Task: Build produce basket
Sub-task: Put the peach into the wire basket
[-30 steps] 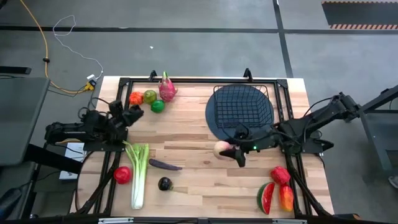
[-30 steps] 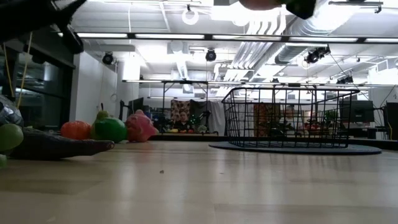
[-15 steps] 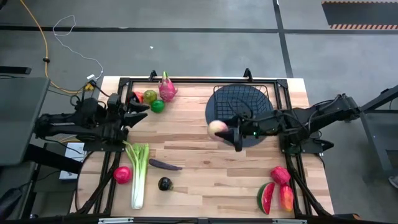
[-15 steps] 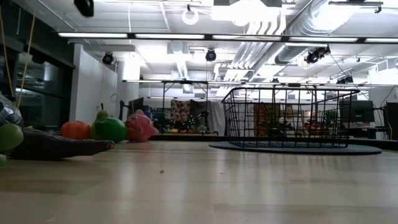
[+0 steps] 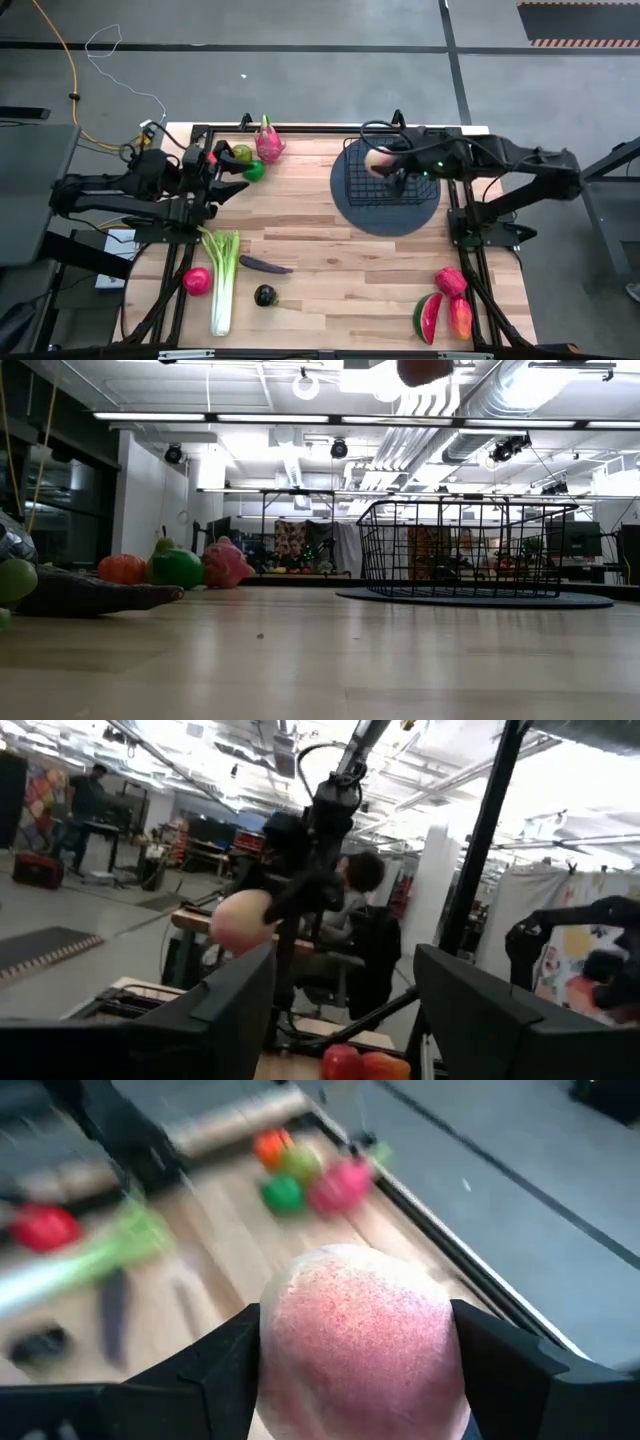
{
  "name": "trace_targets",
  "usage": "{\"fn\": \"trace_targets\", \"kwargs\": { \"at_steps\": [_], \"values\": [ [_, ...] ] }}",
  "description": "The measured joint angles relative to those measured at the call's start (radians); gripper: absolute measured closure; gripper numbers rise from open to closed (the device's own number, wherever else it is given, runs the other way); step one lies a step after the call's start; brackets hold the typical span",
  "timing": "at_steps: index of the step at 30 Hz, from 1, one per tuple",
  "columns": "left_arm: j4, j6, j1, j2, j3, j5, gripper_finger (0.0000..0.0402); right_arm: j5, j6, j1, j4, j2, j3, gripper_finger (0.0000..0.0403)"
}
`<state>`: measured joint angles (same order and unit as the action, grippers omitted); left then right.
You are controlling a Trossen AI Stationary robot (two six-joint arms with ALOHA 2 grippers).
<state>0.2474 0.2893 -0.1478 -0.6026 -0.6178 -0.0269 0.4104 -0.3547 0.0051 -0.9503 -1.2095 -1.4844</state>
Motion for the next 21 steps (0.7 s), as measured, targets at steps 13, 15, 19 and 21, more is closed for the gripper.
{"fn": "trace_targets", "kwargs": {
  "at_steps": [13,15,19,21],
  "values": [
    [0.013,0.093,0.000,-0.133,0.000,0.190,0.0172,-0.116,0.008,-0.390,-0.097,-0.035,0.374,0.0144],
    [0.010,0.093,0.000,-0.155,0.000,0.212,0.0172,-0.128,-0.091,-0.454,-0.061,-0.059,0.419,0.0141],
    [0.001,0.101,0.000,-0.174,0.000,0.201,0.0172,-0.153,-0.227,-0.529,0.028,-0.115,0.449,0.0118],
    [0.001,0.090,0.000,-0.179,0.000,0.189,0.0172,-0.154,-0.277,-0.545,0.055,-0.148,0.449,0.0114]
  ]
}}
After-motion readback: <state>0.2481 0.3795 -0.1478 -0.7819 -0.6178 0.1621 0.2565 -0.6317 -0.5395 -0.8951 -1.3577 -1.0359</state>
